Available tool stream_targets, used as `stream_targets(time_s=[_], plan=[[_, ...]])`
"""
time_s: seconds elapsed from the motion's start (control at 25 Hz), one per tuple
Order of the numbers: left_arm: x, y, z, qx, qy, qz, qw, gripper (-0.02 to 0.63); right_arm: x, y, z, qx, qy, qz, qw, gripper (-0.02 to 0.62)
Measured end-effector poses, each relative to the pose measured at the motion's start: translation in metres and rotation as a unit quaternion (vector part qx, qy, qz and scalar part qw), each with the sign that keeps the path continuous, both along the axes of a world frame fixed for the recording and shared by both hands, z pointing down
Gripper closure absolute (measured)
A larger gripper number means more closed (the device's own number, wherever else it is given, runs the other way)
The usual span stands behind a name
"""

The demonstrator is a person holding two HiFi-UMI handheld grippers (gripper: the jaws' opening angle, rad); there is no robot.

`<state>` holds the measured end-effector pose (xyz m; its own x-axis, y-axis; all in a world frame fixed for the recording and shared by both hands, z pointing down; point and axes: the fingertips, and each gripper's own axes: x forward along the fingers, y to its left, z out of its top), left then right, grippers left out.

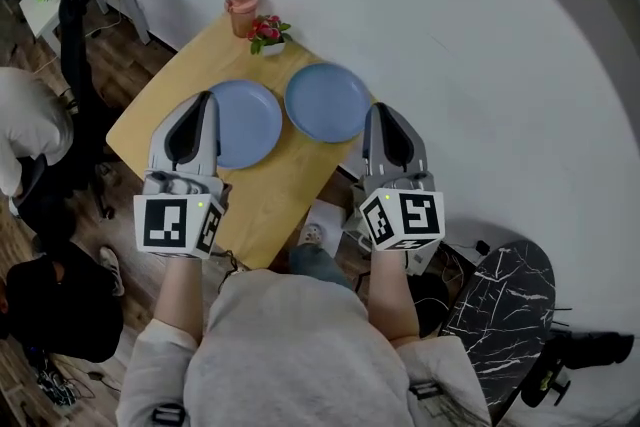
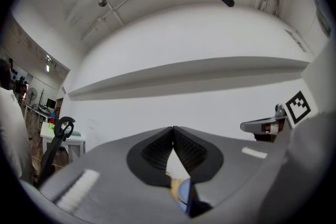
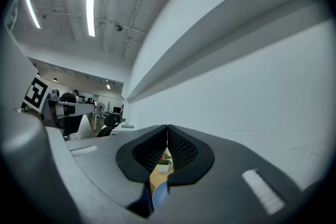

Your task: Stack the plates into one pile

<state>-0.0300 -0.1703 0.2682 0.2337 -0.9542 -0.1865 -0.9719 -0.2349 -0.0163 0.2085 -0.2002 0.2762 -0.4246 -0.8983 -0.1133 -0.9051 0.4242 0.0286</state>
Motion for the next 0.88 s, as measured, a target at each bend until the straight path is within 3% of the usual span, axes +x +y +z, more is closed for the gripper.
stream_targets(time_s=[0.44, 0.72, 0.88], plan=[[0.074, -0.06, 0.079, -0.118, 0.037, 0.016, 0.9922, 0.546, 0.047, -0.071, 0.072, -0.111, 0.013, -0.049, 0.992, 0.591], [0.111, -0.091, 0.157, -0.226, 0.051, 0.0, 0.9727, 0.545, 0.069, -0.11, 0.137, -0.203, 0.037, -0.069, 0.976, 0.589], [0.131, -0.1, 0.203, -0.29, 0.058, -0.005, 0.9552, 0.545, 0.076, -0.127, 0.171, -0.246, 0.051, -0.087, 0.964, 0.589]])
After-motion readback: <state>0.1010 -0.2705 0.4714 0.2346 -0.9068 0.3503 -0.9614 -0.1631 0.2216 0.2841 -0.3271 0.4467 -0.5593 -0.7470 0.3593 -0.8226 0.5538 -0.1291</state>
